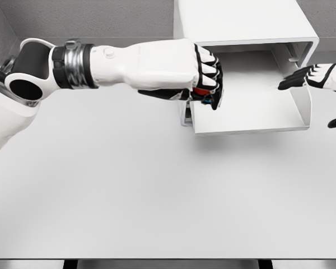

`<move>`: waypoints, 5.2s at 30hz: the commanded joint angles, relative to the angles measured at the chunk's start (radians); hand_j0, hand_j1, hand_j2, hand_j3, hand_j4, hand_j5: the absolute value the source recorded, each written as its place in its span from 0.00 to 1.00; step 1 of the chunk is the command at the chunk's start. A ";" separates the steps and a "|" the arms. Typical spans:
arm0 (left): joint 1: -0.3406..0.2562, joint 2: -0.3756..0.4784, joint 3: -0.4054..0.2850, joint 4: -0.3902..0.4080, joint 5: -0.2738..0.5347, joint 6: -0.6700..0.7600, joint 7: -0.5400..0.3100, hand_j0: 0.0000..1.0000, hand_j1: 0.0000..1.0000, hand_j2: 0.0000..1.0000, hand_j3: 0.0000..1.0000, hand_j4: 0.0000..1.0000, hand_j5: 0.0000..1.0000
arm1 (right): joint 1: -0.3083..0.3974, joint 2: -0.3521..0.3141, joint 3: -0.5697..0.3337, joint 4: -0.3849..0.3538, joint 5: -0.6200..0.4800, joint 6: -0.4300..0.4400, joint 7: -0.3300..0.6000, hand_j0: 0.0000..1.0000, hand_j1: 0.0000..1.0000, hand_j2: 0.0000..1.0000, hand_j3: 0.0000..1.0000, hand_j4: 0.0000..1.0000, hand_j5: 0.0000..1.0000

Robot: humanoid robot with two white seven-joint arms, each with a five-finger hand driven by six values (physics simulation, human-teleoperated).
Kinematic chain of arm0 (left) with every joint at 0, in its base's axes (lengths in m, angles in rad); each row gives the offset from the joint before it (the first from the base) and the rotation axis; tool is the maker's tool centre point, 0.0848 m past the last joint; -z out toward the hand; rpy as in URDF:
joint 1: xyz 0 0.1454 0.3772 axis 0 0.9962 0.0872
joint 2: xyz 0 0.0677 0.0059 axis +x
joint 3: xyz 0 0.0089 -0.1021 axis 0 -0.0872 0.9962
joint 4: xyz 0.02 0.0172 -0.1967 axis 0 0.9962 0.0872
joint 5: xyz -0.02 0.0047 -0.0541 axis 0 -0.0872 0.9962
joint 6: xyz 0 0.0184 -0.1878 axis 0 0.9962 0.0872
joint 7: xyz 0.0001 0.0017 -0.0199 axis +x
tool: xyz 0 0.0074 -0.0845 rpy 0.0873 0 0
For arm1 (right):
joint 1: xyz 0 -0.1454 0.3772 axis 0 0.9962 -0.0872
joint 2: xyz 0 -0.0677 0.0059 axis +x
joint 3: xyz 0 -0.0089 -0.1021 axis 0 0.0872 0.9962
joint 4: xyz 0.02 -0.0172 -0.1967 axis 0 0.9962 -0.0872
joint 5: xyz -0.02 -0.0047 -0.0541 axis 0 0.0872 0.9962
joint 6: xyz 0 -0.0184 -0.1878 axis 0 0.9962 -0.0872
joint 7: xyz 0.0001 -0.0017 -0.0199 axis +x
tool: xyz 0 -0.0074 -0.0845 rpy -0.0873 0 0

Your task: Slide open multi-storey tabletop storage cabinets and put open load switch and slide close multi-storey tabletop storage cabinets

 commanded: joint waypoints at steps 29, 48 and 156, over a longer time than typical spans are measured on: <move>-0.029 -0.248 -0.059 0.409 -0.215 0.004 0.007 0.47 0.47 0.47 0.47 0.47 0.47 | 0.003 -0.042 0.002 0.017 0.004 0.003 0.009 1.00 1.00 1.00 1.00 1.00 1.00; -0.043 -0.262 -0.056 0.410 -0.215 0.004 0.010 0.77 0.77 0.77 0.77 0.77 0.77 | 0.003 -0.036 -0.001 0.014 0.012 0.003 0.006 1.00 1.00 1.00 1.00 1.00 1.00; 0.149 0.523 -0.137 0.122 0.311 0.004 0.009 1.00 1.00 1.00 1.00 1.00 1.00 | 0.074 0.310 -0.012 0.197 0.282 0.003 0.004 1.00 1.00 1.00 1.00 1.00 1.00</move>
